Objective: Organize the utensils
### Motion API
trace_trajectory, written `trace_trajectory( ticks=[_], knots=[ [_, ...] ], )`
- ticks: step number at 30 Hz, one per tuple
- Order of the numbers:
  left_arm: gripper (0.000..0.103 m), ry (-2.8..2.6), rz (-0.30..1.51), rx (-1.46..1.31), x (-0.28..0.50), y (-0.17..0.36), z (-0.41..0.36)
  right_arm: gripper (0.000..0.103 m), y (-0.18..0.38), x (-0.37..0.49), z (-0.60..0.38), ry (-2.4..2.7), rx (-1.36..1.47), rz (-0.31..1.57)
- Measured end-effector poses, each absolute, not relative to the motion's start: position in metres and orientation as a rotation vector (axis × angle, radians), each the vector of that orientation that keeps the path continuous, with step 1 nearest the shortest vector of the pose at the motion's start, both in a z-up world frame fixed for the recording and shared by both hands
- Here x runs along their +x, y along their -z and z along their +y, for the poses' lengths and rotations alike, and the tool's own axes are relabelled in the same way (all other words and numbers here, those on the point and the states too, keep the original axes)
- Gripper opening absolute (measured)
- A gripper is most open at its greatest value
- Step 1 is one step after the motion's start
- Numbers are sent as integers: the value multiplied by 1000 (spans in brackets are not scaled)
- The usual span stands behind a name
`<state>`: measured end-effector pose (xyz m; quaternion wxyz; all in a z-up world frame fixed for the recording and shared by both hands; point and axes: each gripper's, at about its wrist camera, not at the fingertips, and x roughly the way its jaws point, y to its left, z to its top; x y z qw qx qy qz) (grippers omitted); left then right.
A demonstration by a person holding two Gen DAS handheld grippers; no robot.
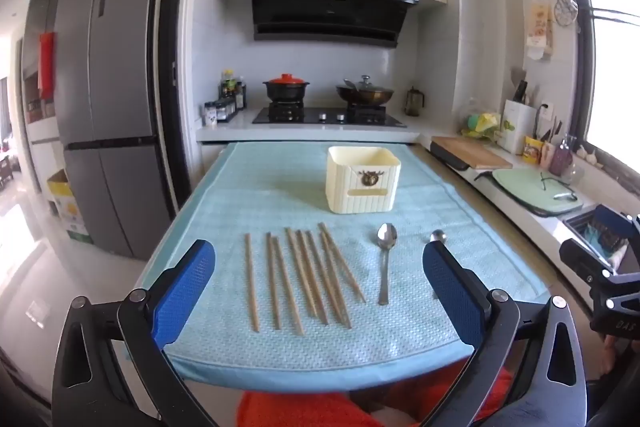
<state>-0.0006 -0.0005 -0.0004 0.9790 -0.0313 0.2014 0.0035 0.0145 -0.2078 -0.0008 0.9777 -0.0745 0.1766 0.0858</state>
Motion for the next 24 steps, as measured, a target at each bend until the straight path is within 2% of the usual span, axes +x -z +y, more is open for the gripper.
trace_trajectory(
  ticks=[24],
  knots=[
    [103,7,427,-44,7,2,-5,103,-2,15,-207,-203,-124,344]
  ],
)
